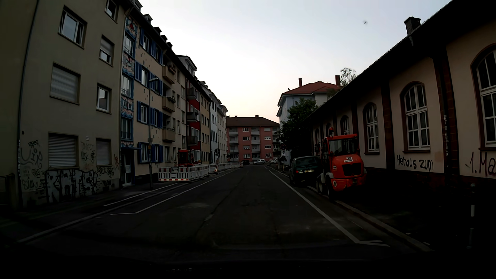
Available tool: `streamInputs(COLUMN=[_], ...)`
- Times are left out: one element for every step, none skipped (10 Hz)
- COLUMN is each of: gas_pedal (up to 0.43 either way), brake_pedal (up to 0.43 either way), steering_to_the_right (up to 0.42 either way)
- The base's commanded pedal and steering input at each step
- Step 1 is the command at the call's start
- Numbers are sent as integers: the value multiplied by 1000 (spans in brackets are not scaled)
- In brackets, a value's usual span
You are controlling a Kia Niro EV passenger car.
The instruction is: Follow the waypoints while adhering to traffic rules and regulations
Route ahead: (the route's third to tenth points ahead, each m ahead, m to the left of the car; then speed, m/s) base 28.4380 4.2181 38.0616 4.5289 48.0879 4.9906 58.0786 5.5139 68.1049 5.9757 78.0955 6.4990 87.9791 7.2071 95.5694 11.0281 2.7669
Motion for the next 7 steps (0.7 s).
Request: streamInputs(gas_pedal=[0,0,0,0,0,0,0], brake_pedal=[0,0,0,0,0,0,0], steering_to_the_right=[3,3,3,3,3,3,3])
